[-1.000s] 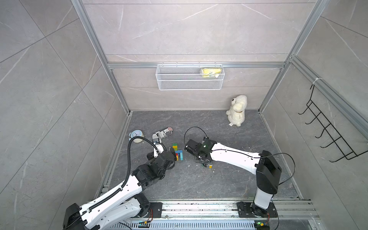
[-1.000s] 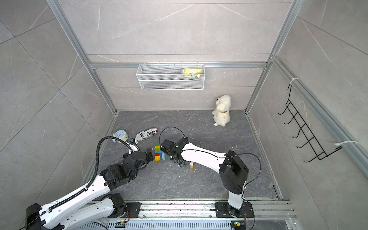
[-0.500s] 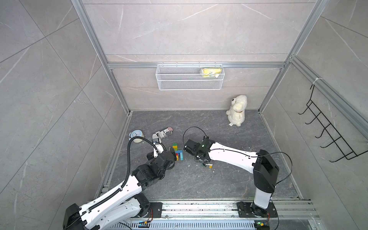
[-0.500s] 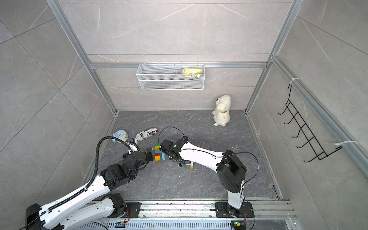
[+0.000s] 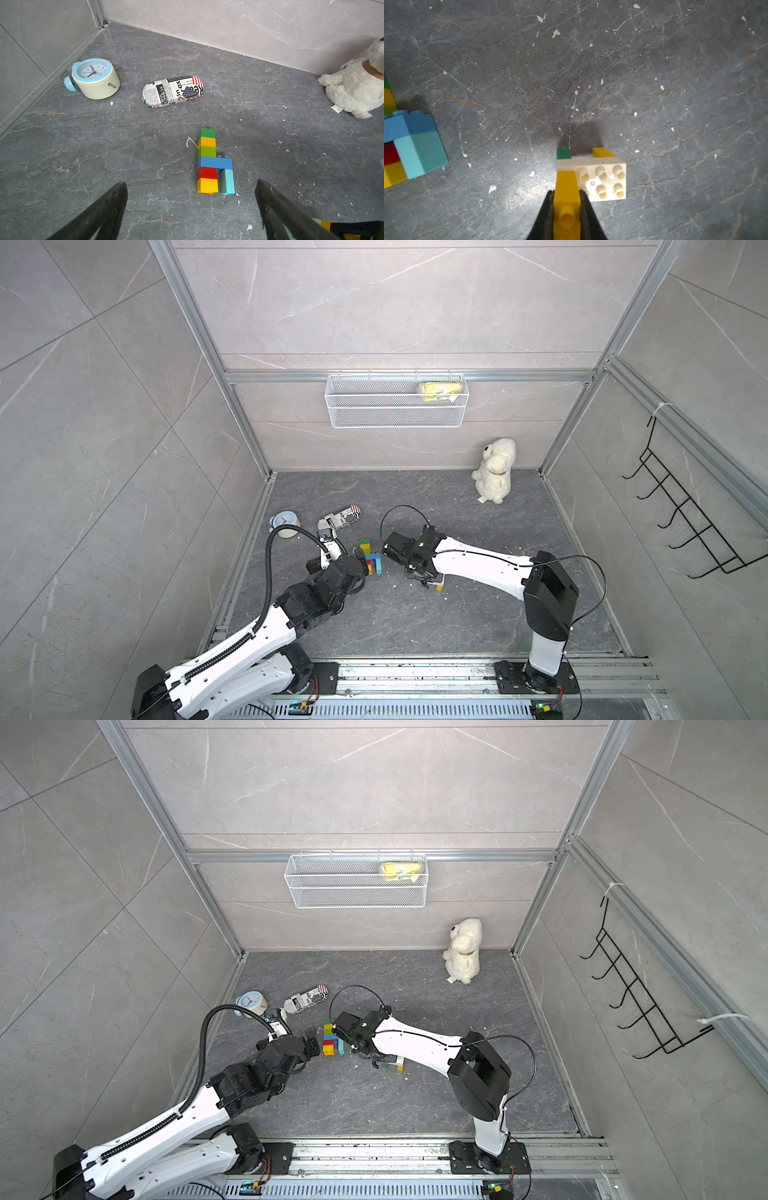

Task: Assemble the letter h with lego
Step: Assemble the lego brick with the lego brick.

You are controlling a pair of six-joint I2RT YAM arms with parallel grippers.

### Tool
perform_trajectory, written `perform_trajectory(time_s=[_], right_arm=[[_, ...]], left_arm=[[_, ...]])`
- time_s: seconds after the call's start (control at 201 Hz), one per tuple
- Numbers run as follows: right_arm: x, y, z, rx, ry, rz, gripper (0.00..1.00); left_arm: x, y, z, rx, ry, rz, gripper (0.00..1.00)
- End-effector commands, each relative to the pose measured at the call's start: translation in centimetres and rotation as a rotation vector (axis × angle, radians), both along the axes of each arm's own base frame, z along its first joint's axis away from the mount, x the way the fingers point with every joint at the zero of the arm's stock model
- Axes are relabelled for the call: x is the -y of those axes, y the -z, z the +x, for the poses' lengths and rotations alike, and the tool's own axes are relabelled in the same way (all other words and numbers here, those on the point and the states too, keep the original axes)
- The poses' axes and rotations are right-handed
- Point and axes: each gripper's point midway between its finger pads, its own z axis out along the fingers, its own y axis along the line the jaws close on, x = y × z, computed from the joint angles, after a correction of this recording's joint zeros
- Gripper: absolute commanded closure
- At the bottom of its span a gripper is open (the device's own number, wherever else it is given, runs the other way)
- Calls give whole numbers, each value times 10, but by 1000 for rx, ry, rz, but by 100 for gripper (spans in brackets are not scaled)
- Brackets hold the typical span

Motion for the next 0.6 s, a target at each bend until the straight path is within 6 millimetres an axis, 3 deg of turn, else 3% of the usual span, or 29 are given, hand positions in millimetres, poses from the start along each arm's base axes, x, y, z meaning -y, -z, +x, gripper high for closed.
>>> perform_trajectory(time_s=[0.0, 0.592], right_arm=[[6, 13, -4, -41, 15, -5, 100], [24, 15, -9, -66, 1, -58, 100]], left_arm=[[-3, -10, 2, 29, -25, -21, 1], [-3, -10, 2, 29, -27, -22, 1]])
